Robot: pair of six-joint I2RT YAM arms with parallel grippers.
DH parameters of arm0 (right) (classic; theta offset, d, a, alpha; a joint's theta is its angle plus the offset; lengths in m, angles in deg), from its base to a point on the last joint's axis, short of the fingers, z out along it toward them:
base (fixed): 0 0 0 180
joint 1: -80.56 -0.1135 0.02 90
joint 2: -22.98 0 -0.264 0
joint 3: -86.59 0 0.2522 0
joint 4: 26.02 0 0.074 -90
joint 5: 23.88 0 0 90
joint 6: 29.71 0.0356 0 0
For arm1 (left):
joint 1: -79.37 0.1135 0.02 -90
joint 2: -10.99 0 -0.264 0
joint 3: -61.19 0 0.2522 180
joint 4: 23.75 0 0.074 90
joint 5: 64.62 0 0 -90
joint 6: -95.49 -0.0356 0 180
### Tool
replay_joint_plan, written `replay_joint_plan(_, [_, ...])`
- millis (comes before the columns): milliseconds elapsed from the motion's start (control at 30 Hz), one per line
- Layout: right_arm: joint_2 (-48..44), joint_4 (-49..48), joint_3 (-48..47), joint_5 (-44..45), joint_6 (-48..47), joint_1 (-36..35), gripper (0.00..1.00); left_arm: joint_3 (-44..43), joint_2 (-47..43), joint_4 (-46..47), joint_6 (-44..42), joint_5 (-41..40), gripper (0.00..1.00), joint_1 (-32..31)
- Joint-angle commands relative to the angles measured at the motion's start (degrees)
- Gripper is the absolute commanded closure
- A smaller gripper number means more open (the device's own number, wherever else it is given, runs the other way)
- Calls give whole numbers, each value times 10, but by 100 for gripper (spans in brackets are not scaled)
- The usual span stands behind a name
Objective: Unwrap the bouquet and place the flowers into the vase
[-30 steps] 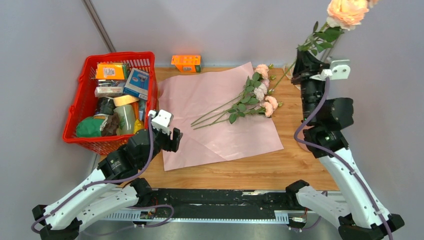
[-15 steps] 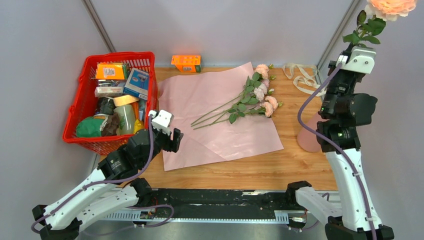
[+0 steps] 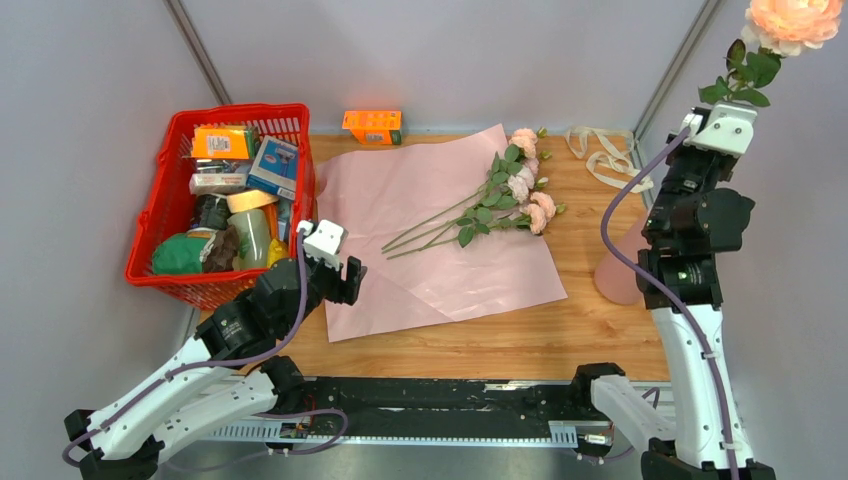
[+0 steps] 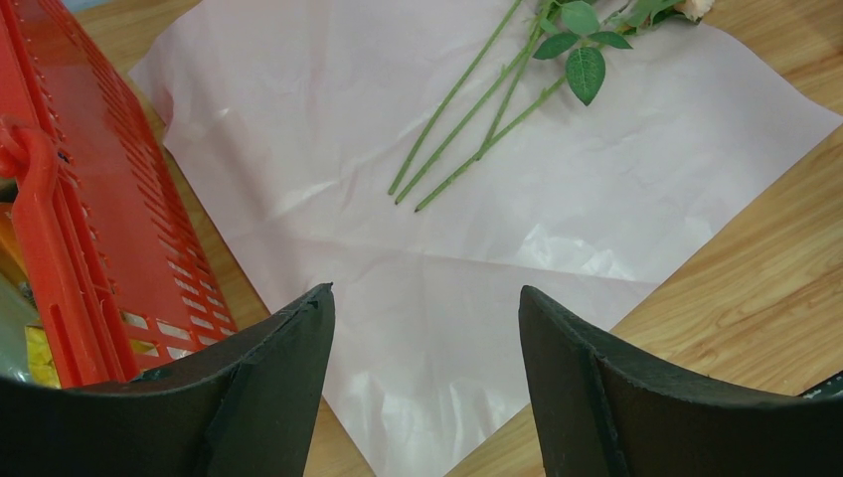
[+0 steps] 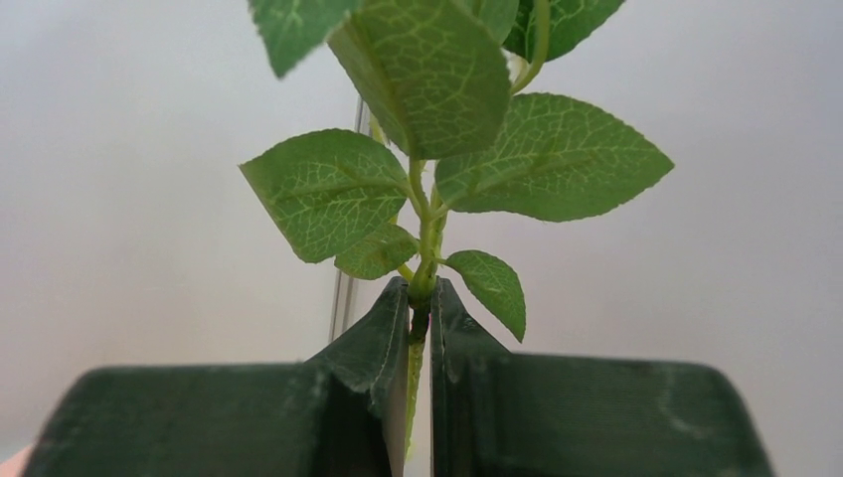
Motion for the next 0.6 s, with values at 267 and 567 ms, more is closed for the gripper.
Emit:
replay_joint_plan(267, [-53, 24, 111, 18, 71, 20, 97, -4, -1, 11, -6, 3, 23, 0])
replay_joint_plan(567, [-106, 95, 186, 13, 155, 25, 88, -5, 3, 10, -7, -4, 23, 1])
